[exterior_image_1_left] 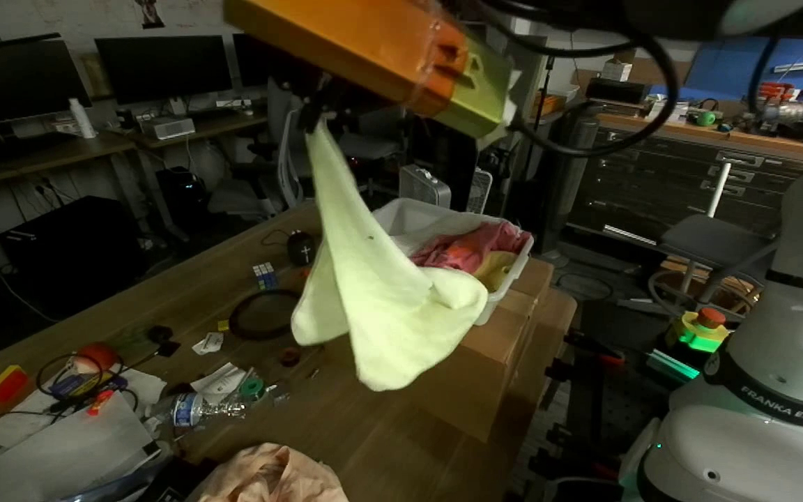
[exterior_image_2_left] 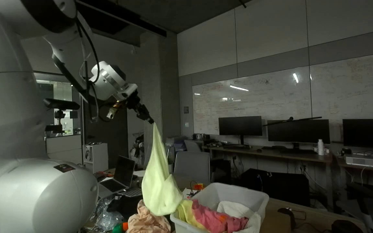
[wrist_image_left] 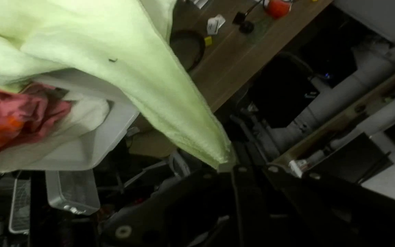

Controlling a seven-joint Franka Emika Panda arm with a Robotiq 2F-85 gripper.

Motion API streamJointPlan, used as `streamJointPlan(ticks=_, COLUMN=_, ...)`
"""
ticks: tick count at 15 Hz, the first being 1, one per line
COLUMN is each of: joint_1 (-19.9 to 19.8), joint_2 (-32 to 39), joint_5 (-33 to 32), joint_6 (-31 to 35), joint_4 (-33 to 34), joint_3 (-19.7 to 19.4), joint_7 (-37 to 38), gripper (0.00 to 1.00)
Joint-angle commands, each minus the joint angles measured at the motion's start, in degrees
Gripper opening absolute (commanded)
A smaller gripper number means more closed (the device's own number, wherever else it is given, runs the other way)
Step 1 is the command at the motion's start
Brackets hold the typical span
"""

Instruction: Remove the clothes and towels from the storage box and put them on the table

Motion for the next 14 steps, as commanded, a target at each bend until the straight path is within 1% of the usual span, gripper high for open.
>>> streamJointPlan(ticks=1, joint_1=2.6, joint_2=10.8, joint_5=3.7, joint_6=3.4, joint_4=9.8, joint_3=-1.7, joint_7=-9.5, gripper=0.01)
streamJointPlan(ticks=4, joint_1=4.0, joint_2=15.7, joint_5=10.4, joint_6=6.4, joint_4=14.3, joint_3=-3.4, joint_7=-20.6, gripper=0.01)
streamJointPlan(ticks=5, joint_1=2.6, joint_2=17.0, joint_5=13.3, joint_6=7.1, joint_4=15.6, joint_3=-2.3, joint_7=-24.9, gripper=0.01)
streamJointPlan(ticks=6, joint_1=4.5, joint_2=18.2, joint_5=16.2, joint_6=7.4, joint_4=17.0, joint_3=-4.2, joint_7=-29.1, gripper=0.01)
streamJointPlan(ticks=8, joint_1=5.1, joint_2=20.6, joint_5=22.6, joint_6=6.5, joint_4=19.6, joint_3=-4.5, joint_7=-37.8, gripper=0.01)
streamJointPlan(ticks=9, joint_1=5.5, joint_2=21.4, joint_5=25.6, joint_6=4.7, joint_4=20.6, joint_3=-4.7, joint_7=-42.2, gripper=0.01)
streamJointPlan(ticks=10, joint_1=5.6, joint_2=21.9, joint_5=28.4, joint_6=2.3, joint_4=21.5, joint_3=-5.0, joint_7=-46.5, gripper=0.27)
streamJointPlan(ticks=11, joint_1=5.8, joint_2=22.1, joint_5=30.4, joint_6=-0.6, joint_4=22.0, joint_3=-5.4, joint_7=-50.4, gripper=0.29)
streamJointPlan(ticks=12, joint_1=6.0, joint_2=22.3, joint_5=31.2, joint_6=-4.2, joint_4=22.5, joint_3=-5.9, joint_7=-53.1, gripper=0.35)
streamJointPlan(ticks=14, joint_1=5.9, joint_2=22.4, joint_5=32.3, joint_6=-11.0, joint_4=22.6, joint_3=-7.0, joint_7=-58.1, gripper=0.51)
